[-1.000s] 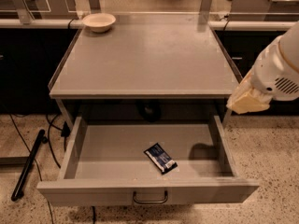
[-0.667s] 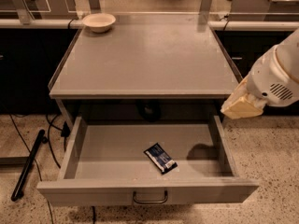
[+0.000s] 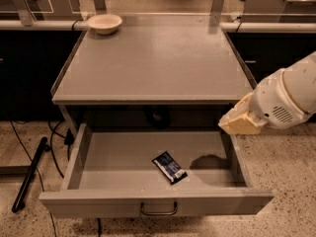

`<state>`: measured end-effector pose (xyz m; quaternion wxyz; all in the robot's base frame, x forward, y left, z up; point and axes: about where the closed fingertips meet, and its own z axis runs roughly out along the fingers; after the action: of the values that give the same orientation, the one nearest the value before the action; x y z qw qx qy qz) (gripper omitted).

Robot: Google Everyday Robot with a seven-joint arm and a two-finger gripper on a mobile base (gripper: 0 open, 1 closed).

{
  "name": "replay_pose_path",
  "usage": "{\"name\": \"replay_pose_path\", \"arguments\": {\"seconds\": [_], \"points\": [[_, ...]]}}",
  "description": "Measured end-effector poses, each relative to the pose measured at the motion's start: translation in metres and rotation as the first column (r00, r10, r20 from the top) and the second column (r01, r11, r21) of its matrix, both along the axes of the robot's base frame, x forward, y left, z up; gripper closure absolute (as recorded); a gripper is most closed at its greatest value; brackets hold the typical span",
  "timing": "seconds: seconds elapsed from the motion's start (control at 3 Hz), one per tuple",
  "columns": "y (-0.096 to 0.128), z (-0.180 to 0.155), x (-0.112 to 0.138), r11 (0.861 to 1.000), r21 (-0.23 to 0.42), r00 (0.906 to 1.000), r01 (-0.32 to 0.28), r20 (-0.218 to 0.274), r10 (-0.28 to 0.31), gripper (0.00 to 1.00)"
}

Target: Pick rxbar blueberry from top drawer and place on counter

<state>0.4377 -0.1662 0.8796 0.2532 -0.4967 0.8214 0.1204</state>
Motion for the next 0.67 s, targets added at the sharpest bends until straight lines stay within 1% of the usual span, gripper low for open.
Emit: {"name": "replay_pose_path", "arguments": {"seconds": [0.33, 0.67], "points": [[0.0174, -0.0115, -0.0003, 0.997, 0.07, 0.9989, -0.035, 0.034, 0.033, 1.0], [0.021, -0.0179, 0.0003, 0.998, 0.061, 0.9988, -0.029, 0.041, 0.027, 1.0]]}}
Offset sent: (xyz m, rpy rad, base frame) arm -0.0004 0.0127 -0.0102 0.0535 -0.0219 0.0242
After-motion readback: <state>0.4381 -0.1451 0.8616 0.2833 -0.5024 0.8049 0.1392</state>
